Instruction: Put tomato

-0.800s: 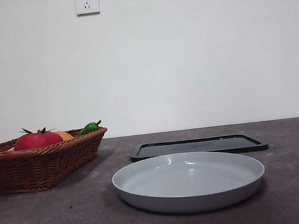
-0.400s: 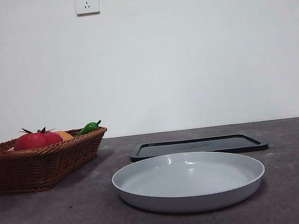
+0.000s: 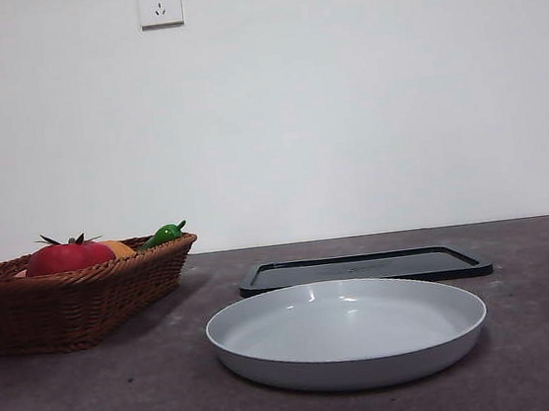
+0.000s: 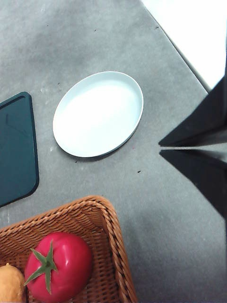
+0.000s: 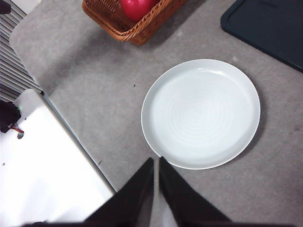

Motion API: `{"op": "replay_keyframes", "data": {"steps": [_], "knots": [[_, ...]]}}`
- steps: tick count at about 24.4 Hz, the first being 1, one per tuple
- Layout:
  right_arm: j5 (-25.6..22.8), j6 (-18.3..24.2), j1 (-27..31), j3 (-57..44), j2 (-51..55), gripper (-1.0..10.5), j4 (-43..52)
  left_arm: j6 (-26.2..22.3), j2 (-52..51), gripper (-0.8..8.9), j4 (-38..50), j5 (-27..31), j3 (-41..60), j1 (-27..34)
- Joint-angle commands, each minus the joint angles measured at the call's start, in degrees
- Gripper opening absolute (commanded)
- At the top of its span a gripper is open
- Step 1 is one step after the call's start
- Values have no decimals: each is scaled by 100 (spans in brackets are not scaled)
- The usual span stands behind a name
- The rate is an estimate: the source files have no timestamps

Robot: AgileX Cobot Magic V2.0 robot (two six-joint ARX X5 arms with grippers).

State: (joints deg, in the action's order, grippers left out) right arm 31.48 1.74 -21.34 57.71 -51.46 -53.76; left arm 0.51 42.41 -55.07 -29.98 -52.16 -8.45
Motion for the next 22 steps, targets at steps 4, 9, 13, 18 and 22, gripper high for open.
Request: {"op": "replay_keyframes", "data": {"steps": [4, 9, 13, 18, 22], "knots": [[0, 83, -28, 125, -50, 50, 63, -90, 37, 162, 59, -20, -120, -20], [0, 66, -28, 125, -50, 335, 68, -35, 37, 381, 63, -17, -120, -20], [2, 57, -28, 125, -50, 437, 85, -24, 37, 445, 70, -4, -120, -20], [0, 42, -28, 125, -50, 437, 101, -26, 39, 502, 109, -2, -120, -20], [2, 42, -28, 125, -50, 437, 101, -26, 81, 501, 378, 39, -120, -20]]}}
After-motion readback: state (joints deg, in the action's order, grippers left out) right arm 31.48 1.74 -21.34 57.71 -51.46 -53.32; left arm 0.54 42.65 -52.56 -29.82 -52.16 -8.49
